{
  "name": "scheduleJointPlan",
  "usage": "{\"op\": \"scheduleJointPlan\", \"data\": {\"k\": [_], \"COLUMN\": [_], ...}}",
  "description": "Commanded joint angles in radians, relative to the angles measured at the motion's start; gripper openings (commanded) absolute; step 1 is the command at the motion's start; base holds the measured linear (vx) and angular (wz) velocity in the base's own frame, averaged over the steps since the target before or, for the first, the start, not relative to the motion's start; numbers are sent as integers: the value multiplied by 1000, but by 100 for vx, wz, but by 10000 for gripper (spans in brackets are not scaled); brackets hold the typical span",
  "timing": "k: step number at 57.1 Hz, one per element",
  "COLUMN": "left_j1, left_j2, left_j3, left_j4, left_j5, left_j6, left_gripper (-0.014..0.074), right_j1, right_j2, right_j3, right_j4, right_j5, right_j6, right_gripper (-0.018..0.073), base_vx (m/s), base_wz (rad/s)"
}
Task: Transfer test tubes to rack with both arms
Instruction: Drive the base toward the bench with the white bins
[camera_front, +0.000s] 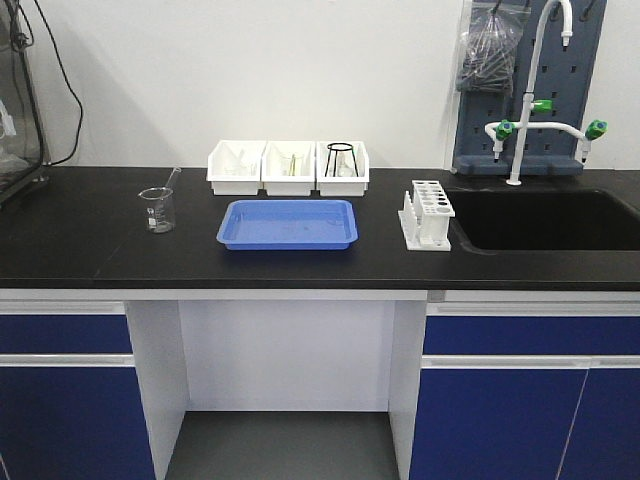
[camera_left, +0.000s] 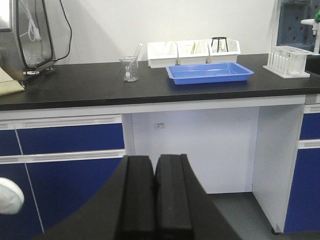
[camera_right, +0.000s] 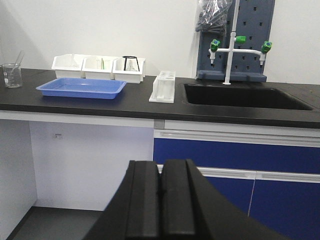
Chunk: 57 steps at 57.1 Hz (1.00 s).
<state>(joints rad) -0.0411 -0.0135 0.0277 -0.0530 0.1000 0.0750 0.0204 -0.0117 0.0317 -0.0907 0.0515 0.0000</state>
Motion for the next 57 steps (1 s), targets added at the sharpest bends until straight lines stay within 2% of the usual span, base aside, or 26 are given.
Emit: {"op": "scheduleJointPlan", "data": {"k": [1, 31, 57], "left_j1": [2, 2, 2], "left_j2": [2, 2, 2], "left_j3": [-26, -26, -26], "left_j4": [-11, -11, -11], "left_j5": [-78, -78, -78], "left_j6": [1, 1, 1], "left_gripper": [-4, -4, -4], "right_j1": [0, 0, 0], "right_j2": [-9, -9, -9], "right_j3": [12, 12, 12], "right_j4": [-12, -12, -12], "right_j5": [-77, -77, -77], "right_j6": [0, 0, 0], "right_gripper": [-8, -8, -8], "base_vx": [0, 3, 19], "base_wz": [0, 0, 7]}}
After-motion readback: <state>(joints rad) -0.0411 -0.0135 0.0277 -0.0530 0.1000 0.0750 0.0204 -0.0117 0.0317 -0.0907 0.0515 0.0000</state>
